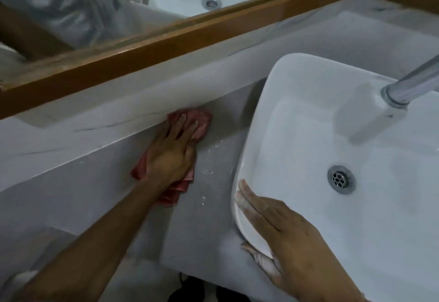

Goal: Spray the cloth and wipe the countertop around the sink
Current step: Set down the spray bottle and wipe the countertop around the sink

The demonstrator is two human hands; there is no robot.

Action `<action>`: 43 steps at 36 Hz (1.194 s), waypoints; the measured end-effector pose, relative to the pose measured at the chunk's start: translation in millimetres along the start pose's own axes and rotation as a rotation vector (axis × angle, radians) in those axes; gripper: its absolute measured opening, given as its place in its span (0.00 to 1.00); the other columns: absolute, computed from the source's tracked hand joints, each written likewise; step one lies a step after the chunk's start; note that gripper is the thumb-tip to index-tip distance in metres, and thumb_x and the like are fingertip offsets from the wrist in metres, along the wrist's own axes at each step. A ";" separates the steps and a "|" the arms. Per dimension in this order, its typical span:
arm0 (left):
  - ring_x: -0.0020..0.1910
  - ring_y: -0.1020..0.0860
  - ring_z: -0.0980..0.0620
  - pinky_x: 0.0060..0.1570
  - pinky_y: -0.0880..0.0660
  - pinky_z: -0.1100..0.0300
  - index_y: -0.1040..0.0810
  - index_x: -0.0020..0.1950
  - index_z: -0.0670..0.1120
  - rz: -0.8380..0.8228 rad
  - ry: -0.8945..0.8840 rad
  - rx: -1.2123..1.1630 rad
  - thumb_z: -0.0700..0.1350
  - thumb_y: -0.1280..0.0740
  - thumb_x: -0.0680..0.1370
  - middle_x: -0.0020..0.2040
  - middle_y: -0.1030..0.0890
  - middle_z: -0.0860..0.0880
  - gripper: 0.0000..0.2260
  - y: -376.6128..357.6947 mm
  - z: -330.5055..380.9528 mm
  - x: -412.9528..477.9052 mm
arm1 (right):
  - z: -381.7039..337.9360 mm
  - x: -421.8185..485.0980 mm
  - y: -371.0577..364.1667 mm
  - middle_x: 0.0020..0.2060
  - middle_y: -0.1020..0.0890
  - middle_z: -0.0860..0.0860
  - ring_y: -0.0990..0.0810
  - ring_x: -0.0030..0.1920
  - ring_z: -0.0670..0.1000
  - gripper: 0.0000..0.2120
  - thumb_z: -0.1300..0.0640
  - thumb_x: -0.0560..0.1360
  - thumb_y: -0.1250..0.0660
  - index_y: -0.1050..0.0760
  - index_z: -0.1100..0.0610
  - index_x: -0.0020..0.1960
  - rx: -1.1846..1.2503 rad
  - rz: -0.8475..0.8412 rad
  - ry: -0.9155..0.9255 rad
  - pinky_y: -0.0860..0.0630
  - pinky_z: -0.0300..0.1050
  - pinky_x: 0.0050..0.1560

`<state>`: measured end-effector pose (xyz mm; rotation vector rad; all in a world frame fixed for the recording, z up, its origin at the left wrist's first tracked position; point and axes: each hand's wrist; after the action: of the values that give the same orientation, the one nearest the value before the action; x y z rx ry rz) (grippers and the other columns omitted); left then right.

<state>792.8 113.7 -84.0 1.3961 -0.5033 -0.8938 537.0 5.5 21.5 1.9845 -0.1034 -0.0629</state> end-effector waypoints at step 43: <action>0.72 0.35 0.34 0.67 0.31 0.41 0.35 0.75 0.46 0.057 0.173 -0.200 0.43 0.45 0.77 0.76 0.37 0.38 0.24 -11.1 -17.4 -112.3 | -4.9 -3.0 5.1 0.78 0.45 0.45 0.25 0.60 0.50 0.37 0.46 0.74 0.34 0.48 0.51 0.77 -0.012 -0.055 -0.023 0.19 0.47 0.47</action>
<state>736.9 212.9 -75.3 1.2569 -0.3119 -0.7478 534.2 8.2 28.1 1.9755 -0.0630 -0.1224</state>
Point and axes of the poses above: each hand's wrist, its own x-axis towards the middle knuckle, its own y-axis out of the back of the hand, z = x × y
